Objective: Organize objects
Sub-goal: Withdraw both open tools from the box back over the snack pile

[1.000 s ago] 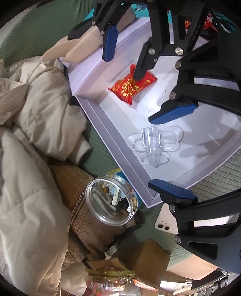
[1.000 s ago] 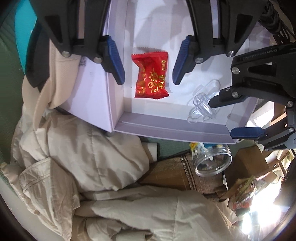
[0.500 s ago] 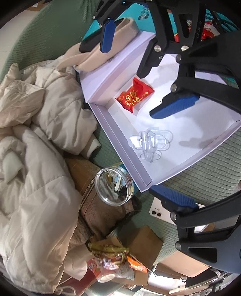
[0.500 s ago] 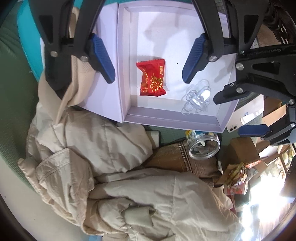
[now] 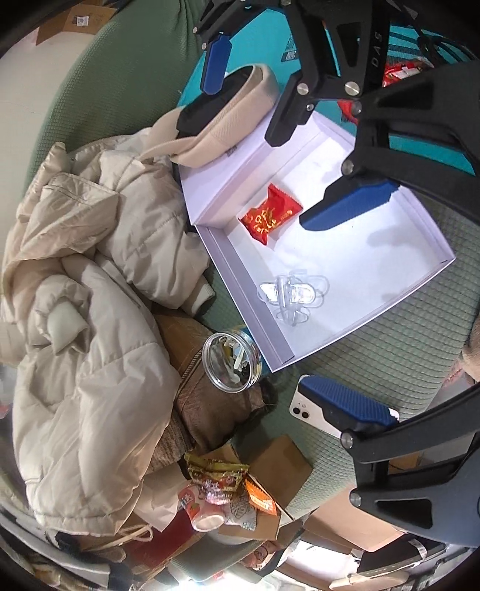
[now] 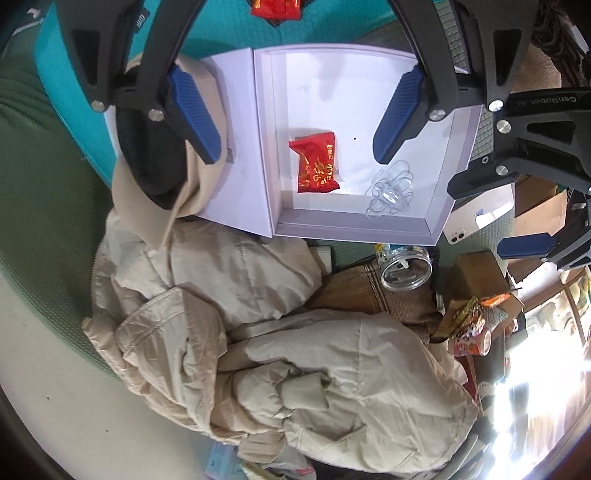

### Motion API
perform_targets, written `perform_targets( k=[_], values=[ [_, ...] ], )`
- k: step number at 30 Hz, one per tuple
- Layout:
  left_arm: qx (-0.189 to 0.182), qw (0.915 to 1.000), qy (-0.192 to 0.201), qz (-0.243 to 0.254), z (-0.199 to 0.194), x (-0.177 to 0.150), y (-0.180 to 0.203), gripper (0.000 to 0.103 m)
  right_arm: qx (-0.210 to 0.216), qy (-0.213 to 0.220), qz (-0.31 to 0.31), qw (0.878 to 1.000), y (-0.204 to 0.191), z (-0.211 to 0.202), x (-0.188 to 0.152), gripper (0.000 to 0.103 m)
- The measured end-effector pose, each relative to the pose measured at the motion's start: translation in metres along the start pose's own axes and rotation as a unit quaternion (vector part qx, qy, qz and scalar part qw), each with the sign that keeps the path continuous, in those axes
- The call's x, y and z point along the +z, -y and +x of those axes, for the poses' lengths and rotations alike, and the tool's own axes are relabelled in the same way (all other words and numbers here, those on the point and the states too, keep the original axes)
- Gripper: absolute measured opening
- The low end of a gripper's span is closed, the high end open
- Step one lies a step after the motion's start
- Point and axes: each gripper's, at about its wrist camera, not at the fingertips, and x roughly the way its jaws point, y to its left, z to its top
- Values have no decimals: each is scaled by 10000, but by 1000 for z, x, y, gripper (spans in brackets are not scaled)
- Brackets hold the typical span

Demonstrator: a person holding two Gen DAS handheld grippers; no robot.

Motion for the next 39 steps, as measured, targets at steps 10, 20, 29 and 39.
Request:
perform_targets(
  k=[10, 20, 29, 39],
  values=[
    [102, 9997, 212, 49, -31, -11, 13, 80, -33, 117, 236, 9996, 7, -30, -16, 88],
    [-16, 9999, 101, 14, -41, -33, 28, 81, -46, 74, 323, 9994, 9, -50, -41, 88],
    [-18, 10000, -18, -29, -47, -56, 41, 81, -14, -62, 512, 9987, 11, -58, -69, 88],
    [-152, 9996, -222, 108, -52, -81, 58, 81, 5, -226, 756, 9969, 11, -66, -102, 88]
  ],
)
